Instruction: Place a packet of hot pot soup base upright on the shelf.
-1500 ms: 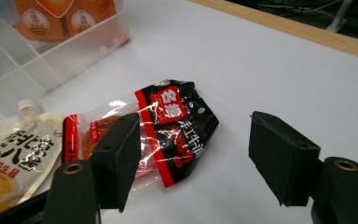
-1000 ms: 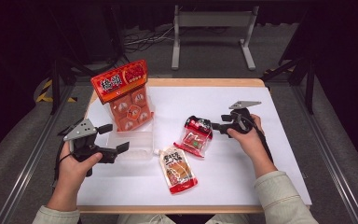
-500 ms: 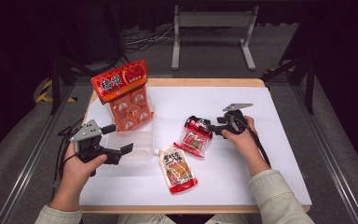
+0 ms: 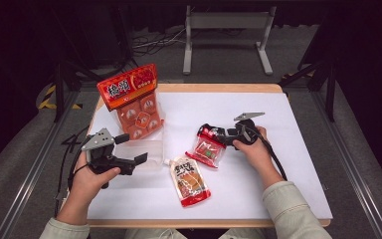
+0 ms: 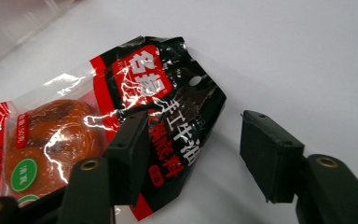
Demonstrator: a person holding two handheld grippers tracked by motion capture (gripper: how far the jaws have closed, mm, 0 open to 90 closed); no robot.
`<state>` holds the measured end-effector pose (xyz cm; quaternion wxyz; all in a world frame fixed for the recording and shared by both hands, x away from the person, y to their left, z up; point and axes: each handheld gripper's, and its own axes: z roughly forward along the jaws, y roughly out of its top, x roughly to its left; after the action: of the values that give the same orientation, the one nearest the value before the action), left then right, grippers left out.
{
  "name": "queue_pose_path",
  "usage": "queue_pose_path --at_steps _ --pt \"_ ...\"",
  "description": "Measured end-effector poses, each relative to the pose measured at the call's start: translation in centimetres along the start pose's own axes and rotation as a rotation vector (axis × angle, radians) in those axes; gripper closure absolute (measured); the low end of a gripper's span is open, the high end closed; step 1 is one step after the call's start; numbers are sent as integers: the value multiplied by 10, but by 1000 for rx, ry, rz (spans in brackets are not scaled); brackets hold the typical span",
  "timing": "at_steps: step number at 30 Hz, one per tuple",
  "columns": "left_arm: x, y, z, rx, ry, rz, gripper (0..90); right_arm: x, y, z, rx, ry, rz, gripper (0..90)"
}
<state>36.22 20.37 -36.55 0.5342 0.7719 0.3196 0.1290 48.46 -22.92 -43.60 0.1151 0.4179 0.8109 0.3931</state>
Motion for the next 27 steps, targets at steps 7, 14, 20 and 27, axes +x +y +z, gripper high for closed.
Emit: queue_pose_path --at_steps 7,14,20,27 --pt "-1 0 1 4 -2 12 41 3 -1 3 17 24 -11 566" --pt "-2 0 1 3 -12 12 44 6 -1 5 36 30 -22 764" --pt "-1 -1 3 13 -16 17 56 9 0 3 31 25 -32 832" --pt "-3 -3 8 48 -11 41 66 12 4 -7 -7 41 -24 864"
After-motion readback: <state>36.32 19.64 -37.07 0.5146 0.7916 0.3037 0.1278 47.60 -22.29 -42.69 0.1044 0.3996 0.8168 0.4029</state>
